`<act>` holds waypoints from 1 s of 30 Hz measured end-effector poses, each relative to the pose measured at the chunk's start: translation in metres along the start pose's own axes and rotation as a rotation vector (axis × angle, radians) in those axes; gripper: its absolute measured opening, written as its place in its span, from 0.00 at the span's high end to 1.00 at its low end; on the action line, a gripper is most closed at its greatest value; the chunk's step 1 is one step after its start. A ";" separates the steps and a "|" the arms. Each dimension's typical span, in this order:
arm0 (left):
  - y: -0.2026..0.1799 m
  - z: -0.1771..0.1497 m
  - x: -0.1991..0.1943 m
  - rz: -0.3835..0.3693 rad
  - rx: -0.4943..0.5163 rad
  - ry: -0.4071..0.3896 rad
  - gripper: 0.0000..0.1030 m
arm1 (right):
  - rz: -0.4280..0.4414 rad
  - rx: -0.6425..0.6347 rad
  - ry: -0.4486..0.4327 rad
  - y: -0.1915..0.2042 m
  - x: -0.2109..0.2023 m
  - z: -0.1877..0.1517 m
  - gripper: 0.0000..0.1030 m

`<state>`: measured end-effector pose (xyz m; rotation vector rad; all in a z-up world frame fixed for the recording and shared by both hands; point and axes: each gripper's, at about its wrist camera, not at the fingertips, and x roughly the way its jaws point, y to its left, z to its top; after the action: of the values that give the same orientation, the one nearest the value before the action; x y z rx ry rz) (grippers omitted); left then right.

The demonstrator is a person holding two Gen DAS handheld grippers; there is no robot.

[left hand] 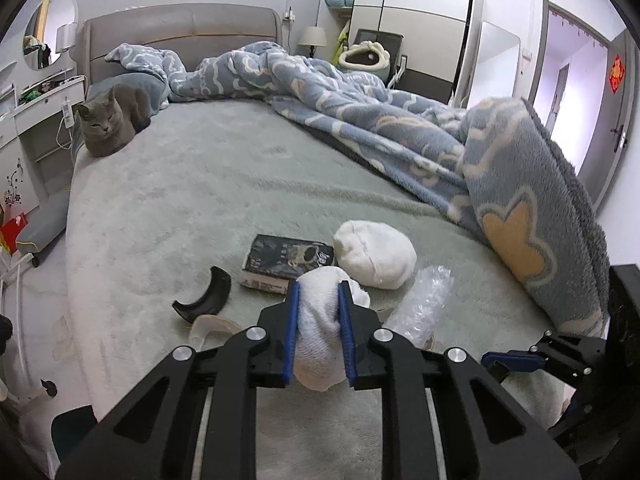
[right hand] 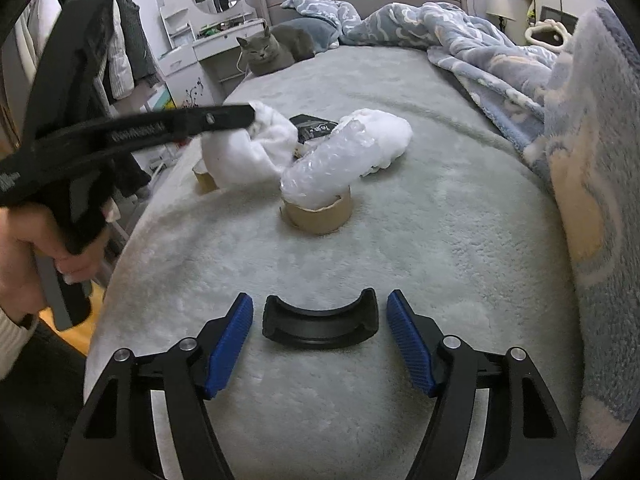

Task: Collect trash
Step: 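Lift the tissue ball with the left tool and the black piece with the right tool toward the bin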

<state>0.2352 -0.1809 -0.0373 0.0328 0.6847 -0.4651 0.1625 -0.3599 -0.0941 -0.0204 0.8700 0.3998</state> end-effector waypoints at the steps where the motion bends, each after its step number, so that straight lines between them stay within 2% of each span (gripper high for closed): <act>1: 0.001 0.001 -0.002 0.001 -0.003 -0.005 0.80 | -0.013 -0.002 0.006 0.001 0.001 0.000 0.42; 5: 0.008 0.003 -0.009 0.007 -0.010 -0.019 0.80 | -0.051 0.004 0.026 0.001 0.005 0.004 0.53; 14: 0.034 0.004 -0.029 0.022 -0.031 -0.035 0.80 | -0.062 -0.009 -0.016 0.015 0.002 0.026 0.53; 20: 0.059 0.003 -0.048 0.031 -0.056 -0.049 0.80 | -0.056 -0.045 -0.054 0.042 0.001 0.045 0.53; 30: 0.102 -0.007 -0.071 0.061 -0.087 -0.042 0.80 | -0.031 -0.080 -0.069 0.082 0.018 0.071 0.53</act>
<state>0.2258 -0.0597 -0.0117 -0.0378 0.6601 -0.3757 0.1971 -0.2649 -0.0494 -0.0934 0.7842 0.4039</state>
